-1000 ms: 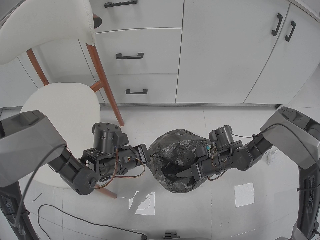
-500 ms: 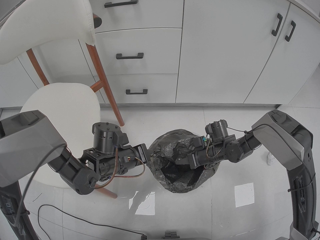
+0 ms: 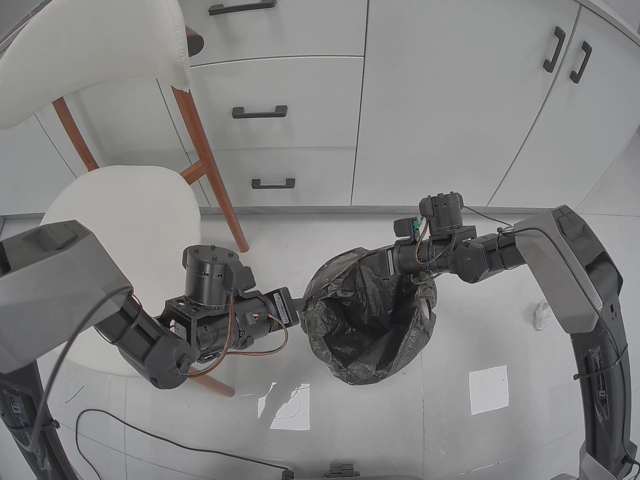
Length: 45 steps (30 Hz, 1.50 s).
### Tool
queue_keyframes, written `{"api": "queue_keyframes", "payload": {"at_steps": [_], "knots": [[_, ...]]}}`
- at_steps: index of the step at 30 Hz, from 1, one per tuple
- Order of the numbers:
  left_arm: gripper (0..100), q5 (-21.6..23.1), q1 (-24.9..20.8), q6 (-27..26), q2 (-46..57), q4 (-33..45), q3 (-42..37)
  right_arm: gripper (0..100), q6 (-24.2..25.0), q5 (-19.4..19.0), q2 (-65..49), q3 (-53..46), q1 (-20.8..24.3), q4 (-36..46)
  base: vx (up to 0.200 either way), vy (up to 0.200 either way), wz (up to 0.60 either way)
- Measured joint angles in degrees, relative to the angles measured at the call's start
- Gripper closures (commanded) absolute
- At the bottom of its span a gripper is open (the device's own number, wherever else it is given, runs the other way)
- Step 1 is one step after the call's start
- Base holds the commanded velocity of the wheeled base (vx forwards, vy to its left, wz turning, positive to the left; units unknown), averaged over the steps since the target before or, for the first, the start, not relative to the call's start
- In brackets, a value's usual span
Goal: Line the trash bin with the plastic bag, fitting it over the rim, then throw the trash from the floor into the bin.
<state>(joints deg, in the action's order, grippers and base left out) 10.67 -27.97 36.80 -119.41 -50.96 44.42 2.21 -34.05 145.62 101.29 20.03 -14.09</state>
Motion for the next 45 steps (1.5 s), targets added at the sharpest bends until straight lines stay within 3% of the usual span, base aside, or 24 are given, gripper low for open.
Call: {"api": "queue_keyframes", "payload": {"at_steps": [5,20,32,40,45], "knots": [[100,-0.1,0.0,0.0,0.1,0.0,-0.9,100,0.3,3.1,-0.9,1.9,0.0,-0.2,0.0,0.0,0.0],[100,-3.1,-0.6,0.0,0.3,0.0,-2.5,100,0.6,3.5,-1.3,3.2,0.4,-0.9,0.0,0.0,0.0],[100,-2.9,-0.6,0.3,1.6,0.0,-3.9,100,0.3,3.0,-7.6,-14.6,3.6,-2.1,0.0,0.0,0.0],[100,-2.9,-0.6,0.4,2.1,0.0,-4.5,100,0.3,3.0,-12.7,-19.9,6.1,-6.1,0.0,0.0,0.0],[100,-2.9,-0.6,0.4,2.1,0.0,-4.5,100,0.0,2.5,-15.8,-23.3,6.6,-4.2,0.0,0.0,0.0]]}}
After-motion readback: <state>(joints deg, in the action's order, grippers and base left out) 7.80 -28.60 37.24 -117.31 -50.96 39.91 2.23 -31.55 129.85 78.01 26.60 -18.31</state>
